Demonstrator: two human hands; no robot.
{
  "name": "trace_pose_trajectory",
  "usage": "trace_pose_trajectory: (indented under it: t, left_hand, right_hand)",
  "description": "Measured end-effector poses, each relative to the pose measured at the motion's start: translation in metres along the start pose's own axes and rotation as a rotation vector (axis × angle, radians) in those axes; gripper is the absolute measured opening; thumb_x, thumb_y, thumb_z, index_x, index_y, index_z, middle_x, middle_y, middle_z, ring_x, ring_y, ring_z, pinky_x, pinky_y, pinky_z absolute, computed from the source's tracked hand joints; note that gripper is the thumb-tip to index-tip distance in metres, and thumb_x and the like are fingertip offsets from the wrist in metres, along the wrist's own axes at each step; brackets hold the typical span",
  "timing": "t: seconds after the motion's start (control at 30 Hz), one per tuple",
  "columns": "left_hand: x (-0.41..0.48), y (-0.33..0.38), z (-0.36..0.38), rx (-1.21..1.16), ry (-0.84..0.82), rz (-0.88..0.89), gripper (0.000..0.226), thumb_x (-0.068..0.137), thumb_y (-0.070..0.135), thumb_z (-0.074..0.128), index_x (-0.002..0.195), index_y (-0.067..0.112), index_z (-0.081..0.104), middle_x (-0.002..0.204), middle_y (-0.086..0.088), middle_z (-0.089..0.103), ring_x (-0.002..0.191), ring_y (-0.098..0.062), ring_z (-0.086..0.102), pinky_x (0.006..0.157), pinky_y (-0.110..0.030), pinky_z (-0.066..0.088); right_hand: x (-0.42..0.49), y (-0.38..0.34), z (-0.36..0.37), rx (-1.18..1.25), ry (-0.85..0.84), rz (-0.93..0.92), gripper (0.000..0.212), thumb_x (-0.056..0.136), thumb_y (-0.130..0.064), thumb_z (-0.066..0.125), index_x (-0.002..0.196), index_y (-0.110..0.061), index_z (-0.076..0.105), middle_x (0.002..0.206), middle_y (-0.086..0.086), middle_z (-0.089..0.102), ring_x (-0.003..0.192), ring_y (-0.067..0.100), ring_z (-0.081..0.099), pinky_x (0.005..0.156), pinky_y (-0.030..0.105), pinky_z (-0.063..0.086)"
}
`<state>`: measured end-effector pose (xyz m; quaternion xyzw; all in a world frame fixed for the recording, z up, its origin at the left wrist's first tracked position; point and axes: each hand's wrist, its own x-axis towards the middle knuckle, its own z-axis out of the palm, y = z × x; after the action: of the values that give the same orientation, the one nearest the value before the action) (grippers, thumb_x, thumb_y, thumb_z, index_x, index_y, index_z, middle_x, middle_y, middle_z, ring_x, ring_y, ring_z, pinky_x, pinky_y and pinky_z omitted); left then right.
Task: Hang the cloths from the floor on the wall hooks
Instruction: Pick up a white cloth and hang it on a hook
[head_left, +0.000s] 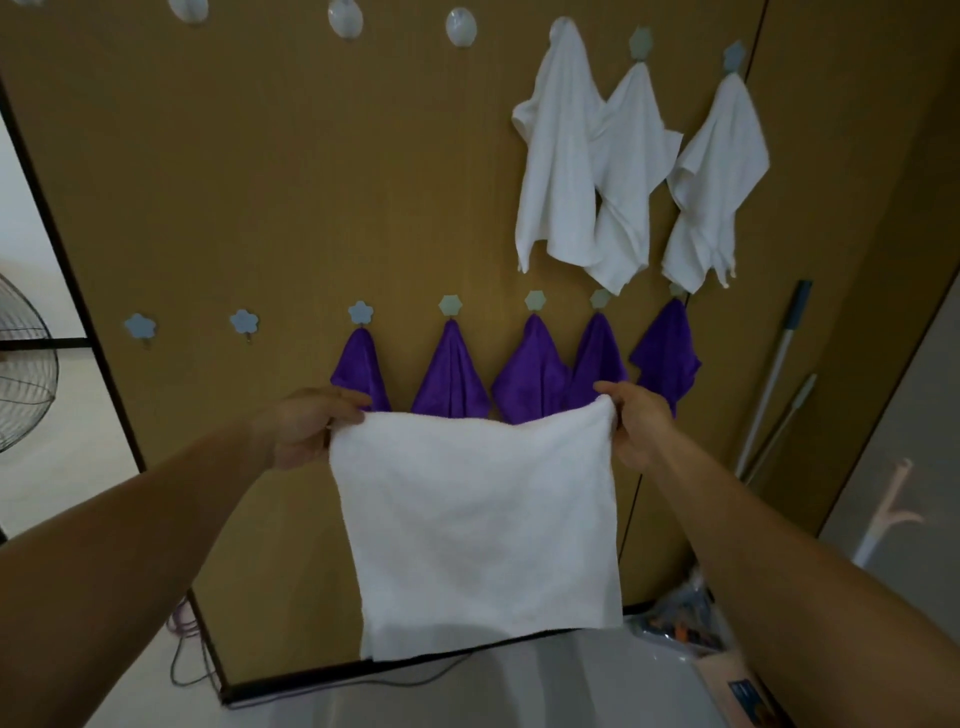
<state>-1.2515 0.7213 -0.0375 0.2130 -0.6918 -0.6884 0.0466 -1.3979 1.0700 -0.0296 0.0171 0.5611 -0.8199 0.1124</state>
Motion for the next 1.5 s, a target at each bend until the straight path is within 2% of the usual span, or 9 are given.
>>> trace_pose_trajectory:
  t: [0.1,0.2,0.33,0.47,0.7,0.93,1.07,1.3,1.5]
  left_hand:
    - [0.001,0.004,-0.002,-0.088,-0.034,0.022,0.053,0.060,0.013,0.073,0.113,0.011,0.066,0.123,-0.006,0.062,0.109,-0.024,0.061,0.078,-0.034,0.051]
    - [0.004,0.010,-0.002,-0.064,-0.011,0.033,0.040,0.073,0.003,0.057,0.113,0.006,0.065,0.126,-0.011,0.061,0.110,-0.027,0.061,0.078,-0.035,0.051]
    - [0.004,0.012,0.002,0.261,0.184,0.053,0.029,0.083,-0.008,0.053,0.109,-0.002,0.065,0.119,-0.017,0.061,0.106,-0.030,0.058,0.084,-0.036,0.048]
    - [-0.003,0.009,-0.001,0.433,0.061,-0.132,0.033,0.084,-0.011,0.055,0.115,-0.001,0.062,0.116,-0.012,0.061,0.109,-0.029,0.059,0.084,-0.036,0.050]
    - [-0.003,-0.002,-0.001,0.516,0.127,-0.180,0.008,0.083,0.009,0.065,0.078,0.009,0.058,0.069,-0.007,0.048,0.059,-0.017,0.042,0.051,-0.027,0.035]
    - [0.000,0.002,0.004,0.077,0.270,-0.022,0.017,0.086,0.014,0.066,0.101,0.007,0.065,0.101,-0.007,0.066,0.084,-0.020,0.060,0.063,-0.031,0.048]
    - [0.004,0.003,0.005,0.051,0.333,0.037,0.020,0.089,0.008,0.060,0.108,0.010,0.066,0.110,-0.007,0.062,0.091,-0.020,0.058,0.068,-0.030,0.048]
    - [0.004,0.007,0.000,0.232,0.399,-0.026,0.027,0.084,0.011,0.066,0.111,0.007,0.066,0.084,-0.006,0.055,0.066,-0.018,0.043,0.051,-0.025,0.031]
    - [0.004,0.004,-0.004,0.200,0.428,-0.001,0.034,0.089,0.012,0.063,0.123,0.006,0.061,0.118,-0.006,0.057,0.113,-0.024,0.052,0.090,-0.036,0.035]
  right_hand:
    - [0.002,0.001,-0.008,-0.105,-0.030,0.071,0.009,0.090,-0.002,0.058,0.081,-0.003,0.060,0.082,0.012,0.061,0.076,0.024,0.061,0.074,0.039,0.054]
    - [0.003,0.002,-0.016,-0.224,-0.098,0.122,0.004,0.087,-0.001,0.063,0.090,0.001,0.061,0.094,0.014,0.067,0.085,0.027,0.066,0.073,0.041,0.056]
    - [0.004,0.003,-0.022,-0.354,-0.065,0.084,0.016,0.086,-0.009,0.068,0.100,-0.003,0.067,0.089,0.007,0.067,0.077,0.018,0.061,0.065,0.029,0.048]
    - [0.006,0.002,-0.024,-0.374,-0.048,-0.029,0.027,0.087,-0.013,0.067,0.112,-0.004,0.069,0.091,0.009,0.067,0.073,0.017,0.055,0.059,0.027,0.039]
    - [0.005,-0.001,-0.028,-0.332,-0.115,-0.074,0.031,0.088,-0.003,0.064,0.118,-0.006,0.065,0.099,0.003,0.066,0.085,0.017,0.065,0.069,0.028,0.056]
    - [0.010,0.000,-0.038,-0.297,-0.073,-0.065,0.037,0.086,0.003,0.059,0.121,-0.008,0.062,0.095,0.006,0.065,0.066,0.015,0.056,0.051,0.025,0.043]
    - [0.013,0.001,-0.040,-0.325,-0.038,-0.078,0.042,0.081,0.007,0.058,0.120,-0.005,0.063,0.088,0.012,0.065,0.066,0.018,0.052,0.059,0.030,0.040]
    - [0.014,0.001,-0.034,-0.520,0.033,-0.215,0.024,0.086,-0.002,0.064,0.109,-0.004,0.068,0.096,0.011,0.067,0.078,0.021,0.059,0.064,0.029,0.049]
    - [0.023,0.003,-0.025,-0.721,0.020,-0.308,0.009,0.089,-0.008,0.061,0.091,-0.014,0.069,0.098,0.001,0.066,0.095,0.019,0.060,0.089,0.037,0.053]
